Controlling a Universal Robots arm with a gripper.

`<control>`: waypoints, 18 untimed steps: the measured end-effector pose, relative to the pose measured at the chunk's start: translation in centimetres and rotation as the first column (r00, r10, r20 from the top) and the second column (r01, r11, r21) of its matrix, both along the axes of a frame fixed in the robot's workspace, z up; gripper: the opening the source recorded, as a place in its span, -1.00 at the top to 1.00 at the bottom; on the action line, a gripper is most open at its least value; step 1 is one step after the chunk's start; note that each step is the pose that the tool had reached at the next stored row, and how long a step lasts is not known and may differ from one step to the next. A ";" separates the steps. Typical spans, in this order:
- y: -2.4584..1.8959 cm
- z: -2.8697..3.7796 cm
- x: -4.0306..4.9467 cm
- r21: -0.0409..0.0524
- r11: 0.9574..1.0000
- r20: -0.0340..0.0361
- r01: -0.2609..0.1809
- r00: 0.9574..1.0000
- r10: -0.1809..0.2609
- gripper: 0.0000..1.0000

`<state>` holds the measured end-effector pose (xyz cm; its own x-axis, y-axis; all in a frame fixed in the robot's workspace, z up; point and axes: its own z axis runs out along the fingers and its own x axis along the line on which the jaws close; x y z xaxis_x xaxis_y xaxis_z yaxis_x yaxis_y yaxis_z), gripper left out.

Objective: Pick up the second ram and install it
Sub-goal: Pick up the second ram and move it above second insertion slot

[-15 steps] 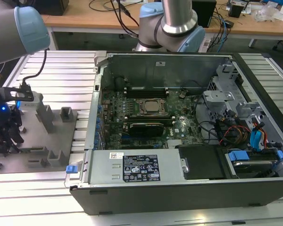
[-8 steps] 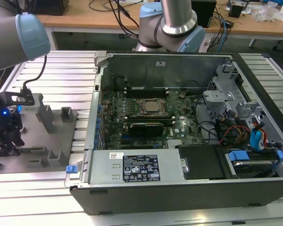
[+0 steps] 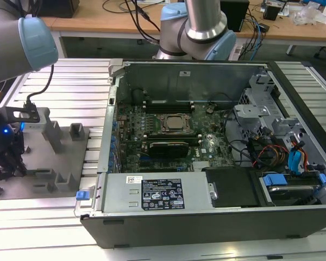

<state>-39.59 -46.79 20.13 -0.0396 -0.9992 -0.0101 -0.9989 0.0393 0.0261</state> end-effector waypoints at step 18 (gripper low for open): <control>0.00 1.37 0.00 0.000 1.000 0.000 0.000 1.000 0.000 0.73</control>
